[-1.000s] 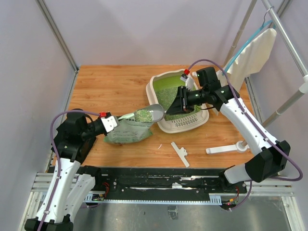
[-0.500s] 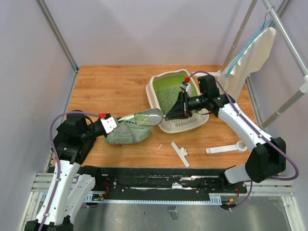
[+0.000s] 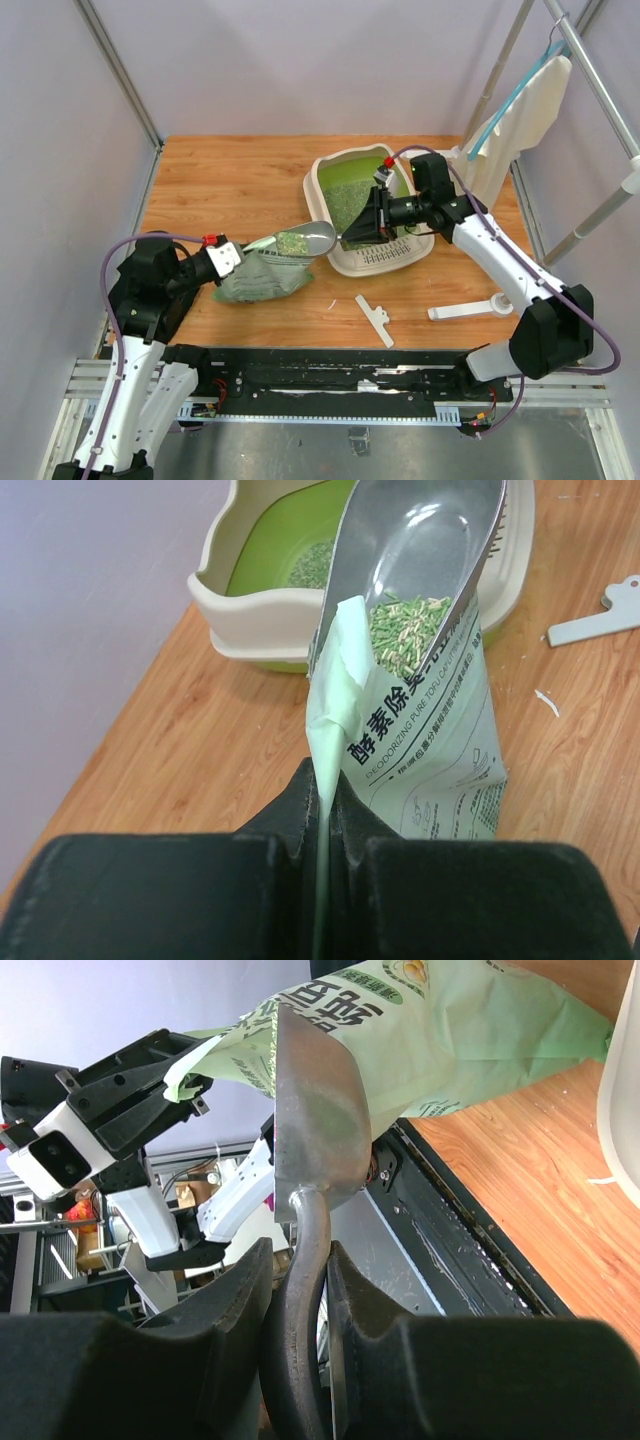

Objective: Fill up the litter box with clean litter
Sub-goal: 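Scoop the cat litter from the cat litter bag.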

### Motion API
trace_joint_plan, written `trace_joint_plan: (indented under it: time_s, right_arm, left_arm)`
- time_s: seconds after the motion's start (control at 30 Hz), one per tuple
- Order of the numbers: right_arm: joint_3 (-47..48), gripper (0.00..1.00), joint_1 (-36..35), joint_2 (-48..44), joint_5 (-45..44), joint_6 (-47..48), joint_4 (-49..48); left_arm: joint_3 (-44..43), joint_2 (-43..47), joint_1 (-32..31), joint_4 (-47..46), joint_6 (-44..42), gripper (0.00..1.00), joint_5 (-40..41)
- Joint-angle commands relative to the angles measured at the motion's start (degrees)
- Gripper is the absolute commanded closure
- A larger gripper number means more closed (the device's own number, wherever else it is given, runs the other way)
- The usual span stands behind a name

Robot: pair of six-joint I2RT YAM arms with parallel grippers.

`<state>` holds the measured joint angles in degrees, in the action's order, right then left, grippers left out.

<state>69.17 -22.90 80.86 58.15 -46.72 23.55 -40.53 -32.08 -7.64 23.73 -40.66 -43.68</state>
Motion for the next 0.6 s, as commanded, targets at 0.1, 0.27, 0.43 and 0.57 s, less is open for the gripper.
trace_joint_plan:
  time_s: [0.1, 0.27, 0.43, 0.57]
  right_arm:
    - [-8.19, 0.99, 3.78, -2.54, 0.62, -6.42, -9.83]
    - [-8.65, 0.99, -3.11, 1.71, 2.0, -15.35, -23.98]
    - [-14.86, 0.99, 1.96, -1.73, 1.82, -16.79, -26.77]
    - [-10.18, 0.99, -1.67, 0.28, 1.75, -13.0, -20.56]
  left_arm:
    - [-3.74, 4.51, 0.0, -15.73, 0.32, 0.99, -2.82]
    - [-3.23, 4.4, 0.0, -16.24, 1.09, 0.99, -3.52]
    - [-4.13, 5.26, 0.07, -14.9, 0.32, 0.99, -2.6]
    - [-3.74, 4.97, 0.02, -15.13, 0.52, 1.0, -3.03]
